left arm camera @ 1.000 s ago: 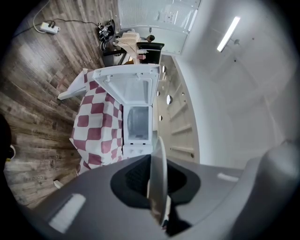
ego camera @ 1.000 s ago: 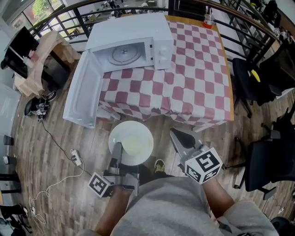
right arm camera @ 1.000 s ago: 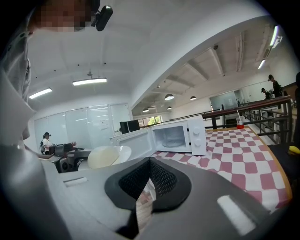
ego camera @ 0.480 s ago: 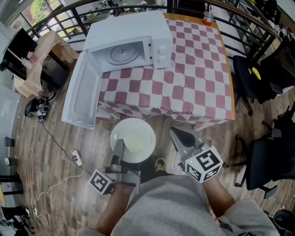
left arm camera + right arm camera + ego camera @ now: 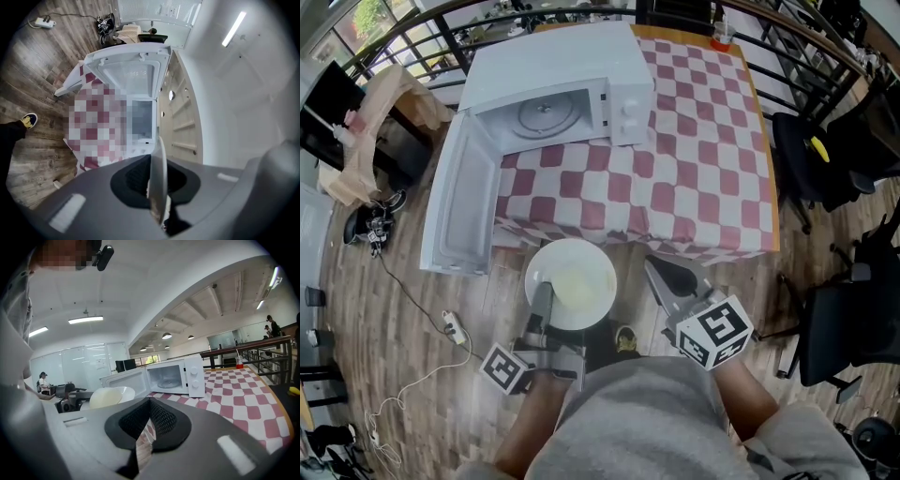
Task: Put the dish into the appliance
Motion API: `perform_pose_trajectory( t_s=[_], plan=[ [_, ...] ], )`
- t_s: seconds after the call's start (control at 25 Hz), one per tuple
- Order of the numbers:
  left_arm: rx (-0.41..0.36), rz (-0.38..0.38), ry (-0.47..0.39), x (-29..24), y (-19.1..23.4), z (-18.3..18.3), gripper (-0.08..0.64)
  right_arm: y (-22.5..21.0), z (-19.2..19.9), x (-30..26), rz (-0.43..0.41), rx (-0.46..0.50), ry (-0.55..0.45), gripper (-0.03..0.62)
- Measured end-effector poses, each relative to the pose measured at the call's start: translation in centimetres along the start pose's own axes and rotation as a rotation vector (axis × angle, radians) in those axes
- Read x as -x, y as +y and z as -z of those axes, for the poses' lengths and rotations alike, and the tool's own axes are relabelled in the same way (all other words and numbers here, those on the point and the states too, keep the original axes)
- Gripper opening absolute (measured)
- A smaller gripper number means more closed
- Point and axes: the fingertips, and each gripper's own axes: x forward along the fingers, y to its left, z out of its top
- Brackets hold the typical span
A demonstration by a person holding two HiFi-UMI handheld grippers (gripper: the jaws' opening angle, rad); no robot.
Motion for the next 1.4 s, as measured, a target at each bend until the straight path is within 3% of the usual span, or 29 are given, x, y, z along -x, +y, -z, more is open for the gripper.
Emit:
perform_pose_trajectory(
  t_s=[0.76, 1.4],
  plan=[
    [0.004, 0.021, 0.026, -14.3, 0.3, -9.2, 0.032, -6.3, -6.7, -13.0, 0.051, 0.050, 0.016, -0.005],
    [0.033, -0.013, 0.107, -21.8, 1.7, -12.6, 0.032, -7.8, -8.7, -19.8, 0.101, 0.034, 0.023, -0.005]
  ],
)
